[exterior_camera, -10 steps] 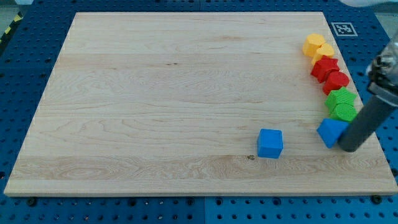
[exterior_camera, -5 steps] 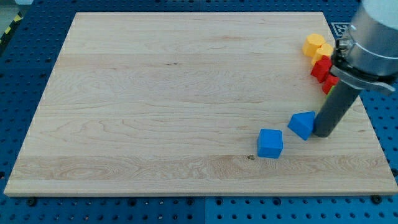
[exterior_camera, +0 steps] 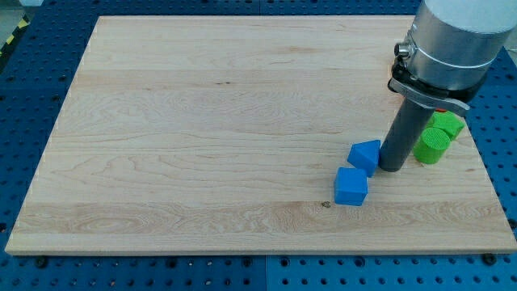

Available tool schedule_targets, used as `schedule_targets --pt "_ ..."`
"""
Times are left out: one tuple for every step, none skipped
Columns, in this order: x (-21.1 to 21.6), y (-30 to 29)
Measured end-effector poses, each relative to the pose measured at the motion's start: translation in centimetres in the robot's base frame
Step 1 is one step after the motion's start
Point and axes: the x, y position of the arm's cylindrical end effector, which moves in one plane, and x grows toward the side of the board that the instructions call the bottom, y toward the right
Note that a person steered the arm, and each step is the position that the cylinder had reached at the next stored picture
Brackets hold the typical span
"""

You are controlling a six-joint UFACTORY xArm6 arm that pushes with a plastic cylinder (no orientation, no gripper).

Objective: Push the triangle into the cube

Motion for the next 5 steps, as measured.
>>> schedule_targets --pt "-1.2 -1.0" --pt "-4.2 -1.0" --pt "-3.9 -1.1" --pt "-2.4 -1.2" --pt "-1.4 -1.3"
